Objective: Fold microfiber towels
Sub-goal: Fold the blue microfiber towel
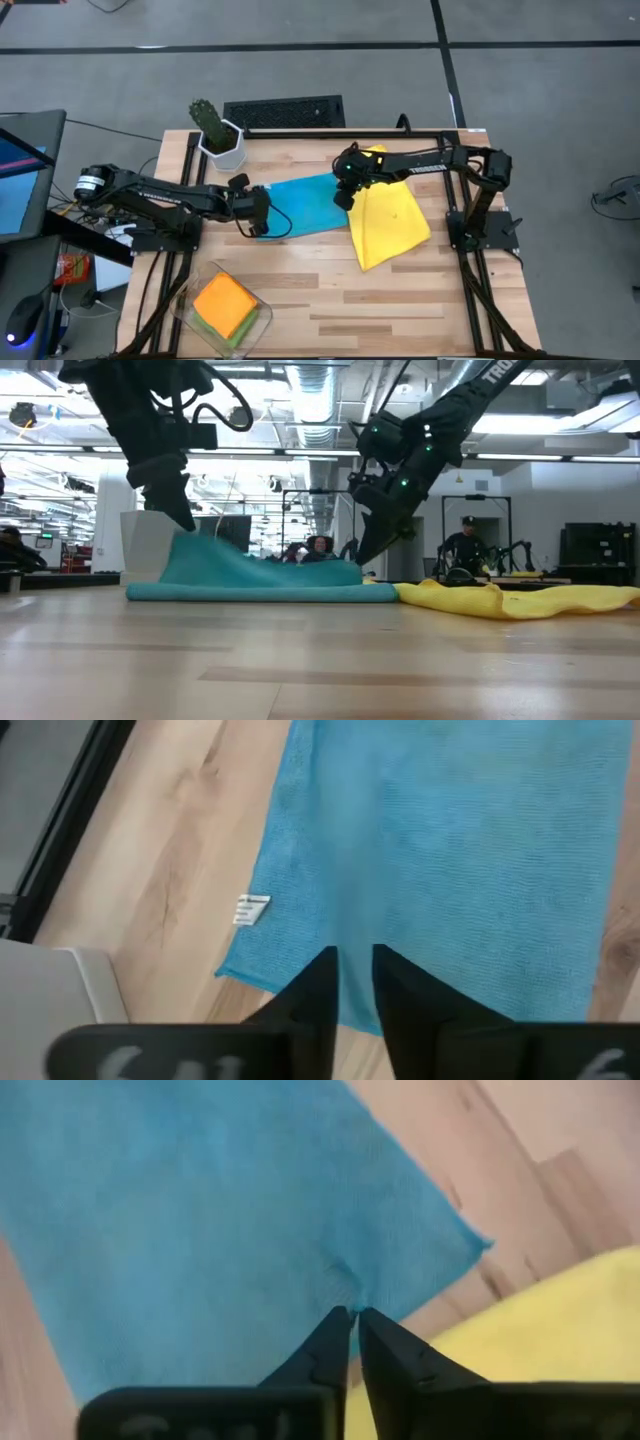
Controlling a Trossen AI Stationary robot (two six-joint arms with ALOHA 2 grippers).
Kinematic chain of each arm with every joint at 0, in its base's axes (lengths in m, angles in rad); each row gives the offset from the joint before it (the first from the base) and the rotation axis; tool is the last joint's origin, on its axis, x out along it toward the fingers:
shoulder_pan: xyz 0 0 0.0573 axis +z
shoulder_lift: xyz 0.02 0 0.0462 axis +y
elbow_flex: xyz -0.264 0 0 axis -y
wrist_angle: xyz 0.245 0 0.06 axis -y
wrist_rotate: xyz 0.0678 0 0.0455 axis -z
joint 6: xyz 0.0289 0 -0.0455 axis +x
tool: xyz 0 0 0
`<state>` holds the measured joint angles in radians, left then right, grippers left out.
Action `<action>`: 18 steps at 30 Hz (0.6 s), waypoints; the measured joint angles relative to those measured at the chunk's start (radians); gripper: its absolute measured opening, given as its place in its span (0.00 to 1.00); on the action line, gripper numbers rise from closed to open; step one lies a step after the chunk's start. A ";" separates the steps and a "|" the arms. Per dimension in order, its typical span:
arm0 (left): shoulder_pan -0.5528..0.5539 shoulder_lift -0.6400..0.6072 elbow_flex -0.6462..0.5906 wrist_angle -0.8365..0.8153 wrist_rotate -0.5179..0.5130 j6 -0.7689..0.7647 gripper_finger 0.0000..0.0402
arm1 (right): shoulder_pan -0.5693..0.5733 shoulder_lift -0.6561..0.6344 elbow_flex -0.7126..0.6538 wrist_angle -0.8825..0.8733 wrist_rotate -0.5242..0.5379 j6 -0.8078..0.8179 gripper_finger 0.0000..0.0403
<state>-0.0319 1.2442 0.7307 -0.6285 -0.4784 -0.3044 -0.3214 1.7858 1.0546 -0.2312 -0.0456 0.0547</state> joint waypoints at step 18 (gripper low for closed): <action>0.027 0.000 0.000 0.333 0.062 -0.136 0.32 | 0.028 -0.170 -0.072 0.307 -0.107 0.060 0.43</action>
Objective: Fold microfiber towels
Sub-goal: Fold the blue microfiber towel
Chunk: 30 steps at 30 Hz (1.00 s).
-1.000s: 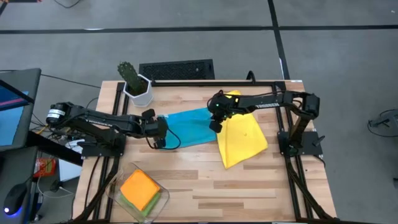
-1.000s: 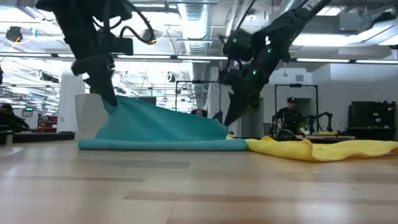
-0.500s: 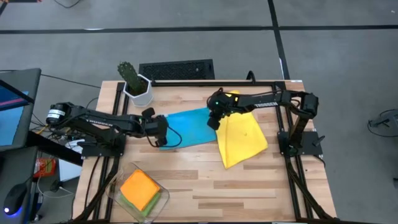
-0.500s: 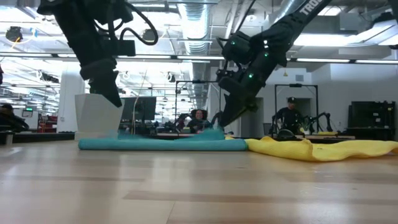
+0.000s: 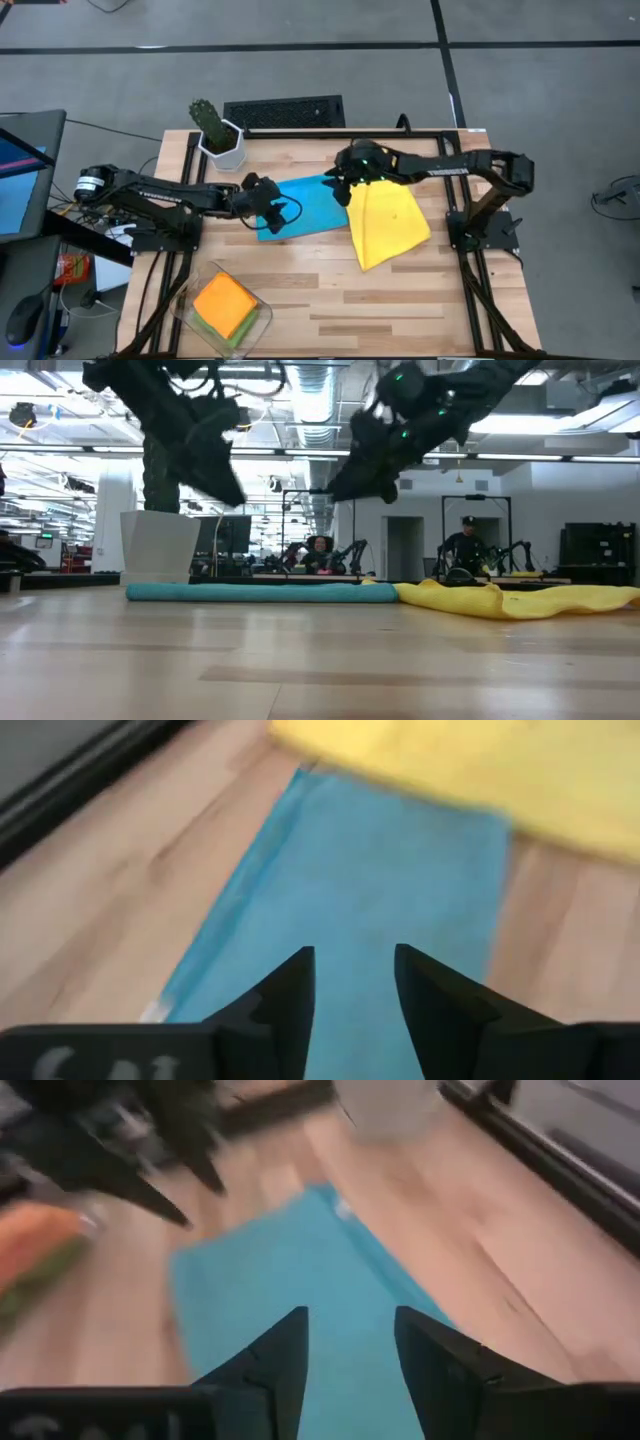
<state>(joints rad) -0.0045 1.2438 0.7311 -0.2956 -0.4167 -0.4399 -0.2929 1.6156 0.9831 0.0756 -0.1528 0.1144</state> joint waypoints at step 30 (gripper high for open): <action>-0.265 0.103 -0.376 0.516 -0.090 -0.443 0.00 | 0.294 0.317 -0.332 0.569 0.163 0.311 0.04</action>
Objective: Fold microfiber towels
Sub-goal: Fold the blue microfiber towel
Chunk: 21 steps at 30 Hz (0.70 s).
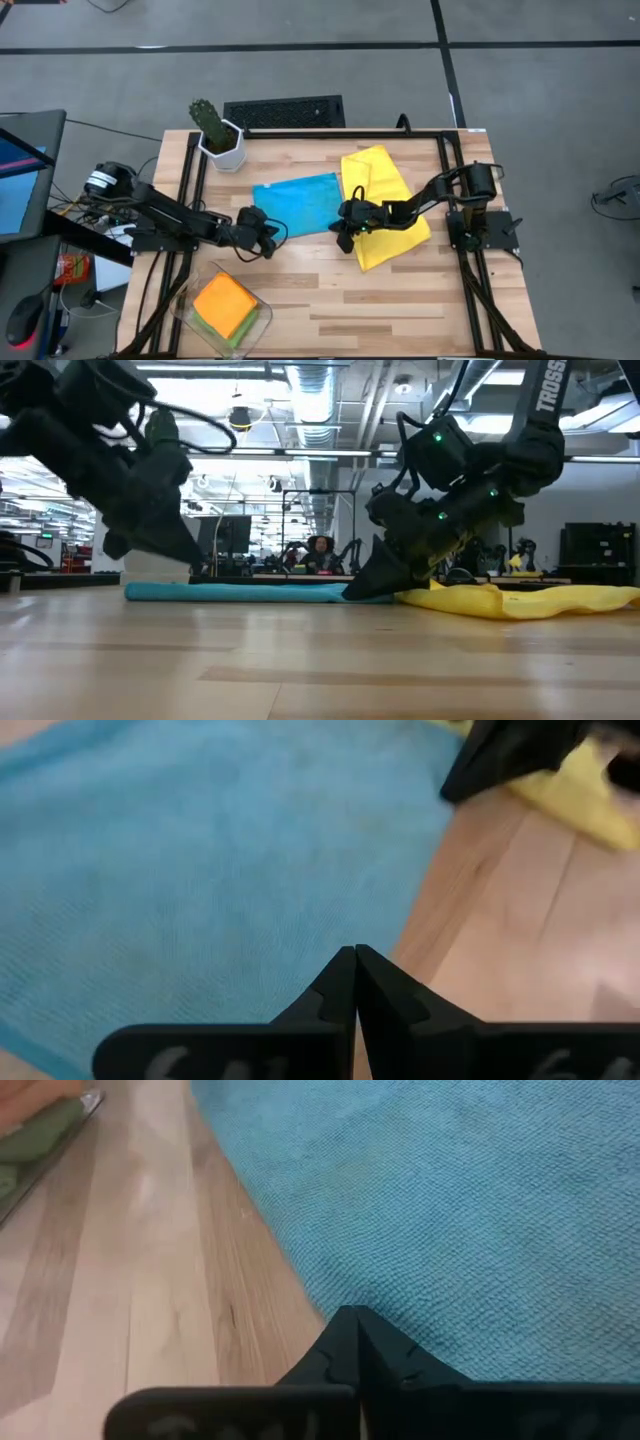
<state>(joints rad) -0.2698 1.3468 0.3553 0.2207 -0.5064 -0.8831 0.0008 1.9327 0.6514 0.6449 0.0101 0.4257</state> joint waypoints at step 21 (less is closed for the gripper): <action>-0.039 0.192 0.003 0.065 -0.034 -0.089 0.00 | 0.015 -0.057 -0.032 -0.033 0.071 -0.012 0.04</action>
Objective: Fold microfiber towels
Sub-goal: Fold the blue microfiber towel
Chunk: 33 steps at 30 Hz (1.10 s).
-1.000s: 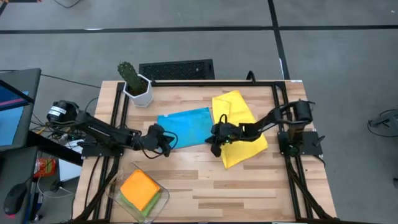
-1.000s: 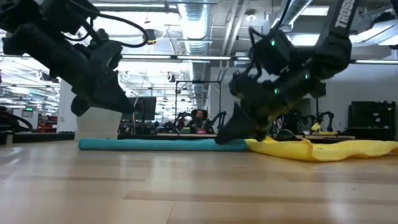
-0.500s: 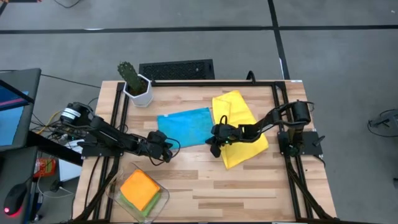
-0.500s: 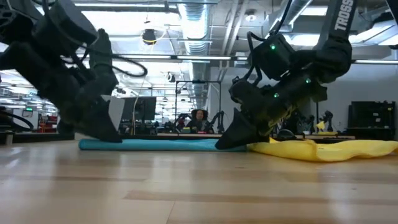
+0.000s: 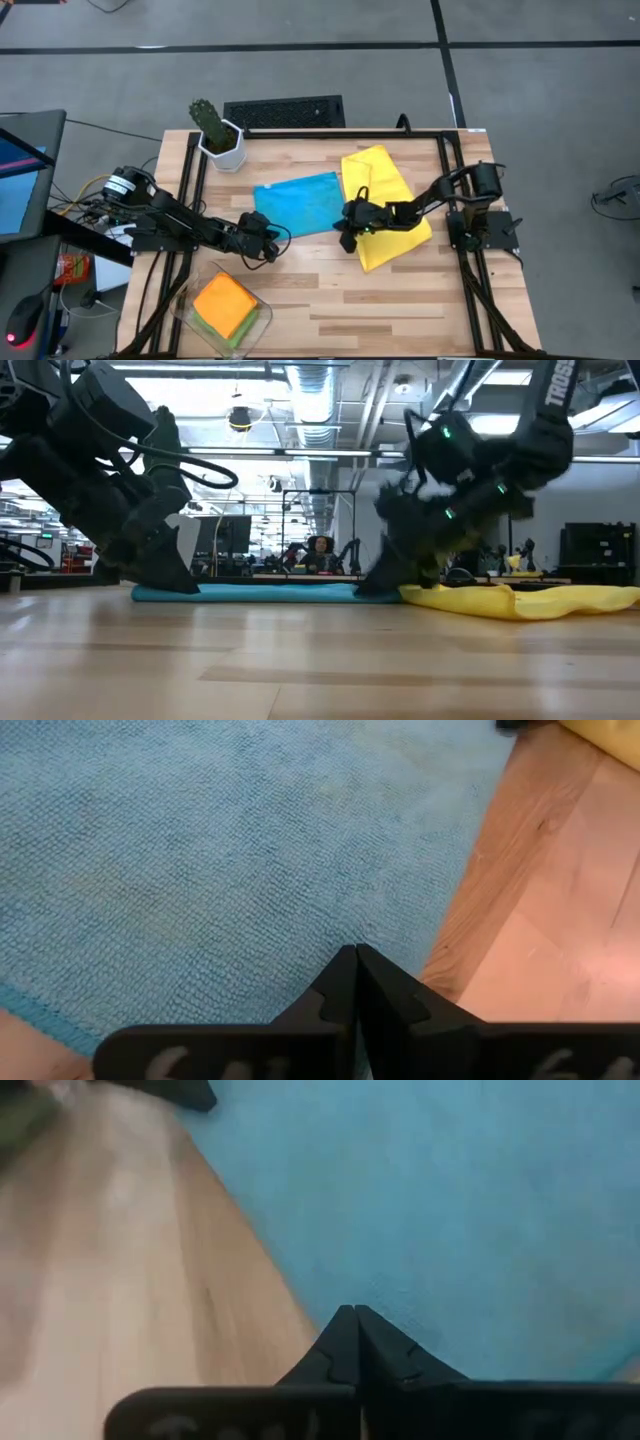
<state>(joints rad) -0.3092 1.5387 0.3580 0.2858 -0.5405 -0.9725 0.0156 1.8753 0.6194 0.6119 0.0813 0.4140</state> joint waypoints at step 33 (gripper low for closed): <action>0.059 -0.095 0.044 0.263 -0.094 0.141 0.00 | 0.016 -0.156 -0.056 -0.175 0.052 -0.164 0.13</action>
<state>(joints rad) -0.2503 1.4437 0.4020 0.5484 -0.6342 -0.8312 0.0316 1.7193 0.5635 0.4368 0.1337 0.2503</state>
